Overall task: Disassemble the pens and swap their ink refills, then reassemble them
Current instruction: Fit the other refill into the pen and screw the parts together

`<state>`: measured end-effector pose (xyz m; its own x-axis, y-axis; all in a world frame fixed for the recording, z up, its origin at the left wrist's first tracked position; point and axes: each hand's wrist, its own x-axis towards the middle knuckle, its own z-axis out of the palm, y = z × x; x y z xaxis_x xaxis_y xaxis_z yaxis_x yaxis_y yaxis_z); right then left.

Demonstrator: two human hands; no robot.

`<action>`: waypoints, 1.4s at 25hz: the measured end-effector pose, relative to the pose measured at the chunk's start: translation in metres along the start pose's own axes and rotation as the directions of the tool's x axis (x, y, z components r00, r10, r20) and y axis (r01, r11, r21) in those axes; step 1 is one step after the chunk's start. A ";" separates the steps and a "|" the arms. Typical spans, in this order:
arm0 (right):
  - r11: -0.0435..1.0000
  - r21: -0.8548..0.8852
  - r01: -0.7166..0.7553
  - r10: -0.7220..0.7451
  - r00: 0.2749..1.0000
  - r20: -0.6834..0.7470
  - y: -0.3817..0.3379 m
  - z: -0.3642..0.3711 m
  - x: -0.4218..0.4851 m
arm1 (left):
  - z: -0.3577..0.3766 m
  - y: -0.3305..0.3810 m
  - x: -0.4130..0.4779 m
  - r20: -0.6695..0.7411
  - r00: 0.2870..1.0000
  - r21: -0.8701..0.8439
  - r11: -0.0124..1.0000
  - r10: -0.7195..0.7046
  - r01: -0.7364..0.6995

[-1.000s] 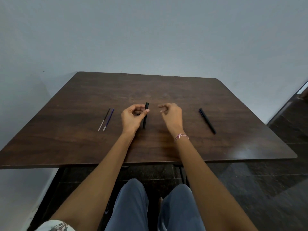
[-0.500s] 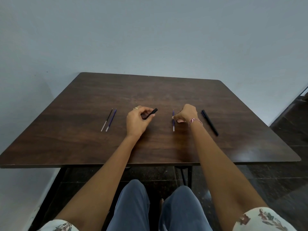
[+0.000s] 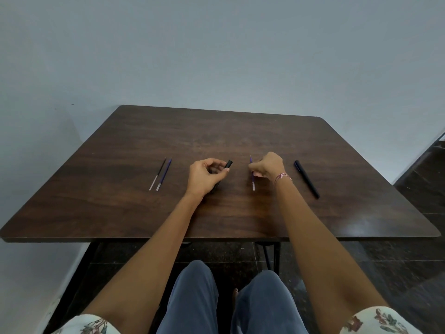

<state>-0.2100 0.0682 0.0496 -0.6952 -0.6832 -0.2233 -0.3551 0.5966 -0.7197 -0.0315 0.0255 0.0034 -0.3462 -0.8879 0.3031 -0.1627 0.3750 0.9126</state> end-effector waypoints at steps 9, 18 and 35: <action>0.694 0.694 0.190 -0.162 0.981 -0.106 -0.033 -0.009 -0.025 | 0.000 0.005 -0.004 -0.143 0.985 0.047 0.994 0.102 -0.096; 0.619 0.691 0.373 -0.197 0.926 -0.323 -0.042 -0.005 -0.036 | 0.000 0.003 -0.005 -0.144 0.982 0.034 0.992 0.121 -0.118; 0.767 0.376 0.520 -0.455 0.854 -0.252 -0.033 0.022 -0.056 | -0.004 0.005 -0.004 -0.204 0.976 -0.045 0.995 0.080 -0.091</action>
<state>-0.1458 0.0773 0.0713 -0.5898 -0.7487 0.3027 -0.3986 -0.0561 -0.9154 -0.0276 0.0301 0.0081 -0.1625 -0.8907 0.4246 -0.0885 0.4418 0.8928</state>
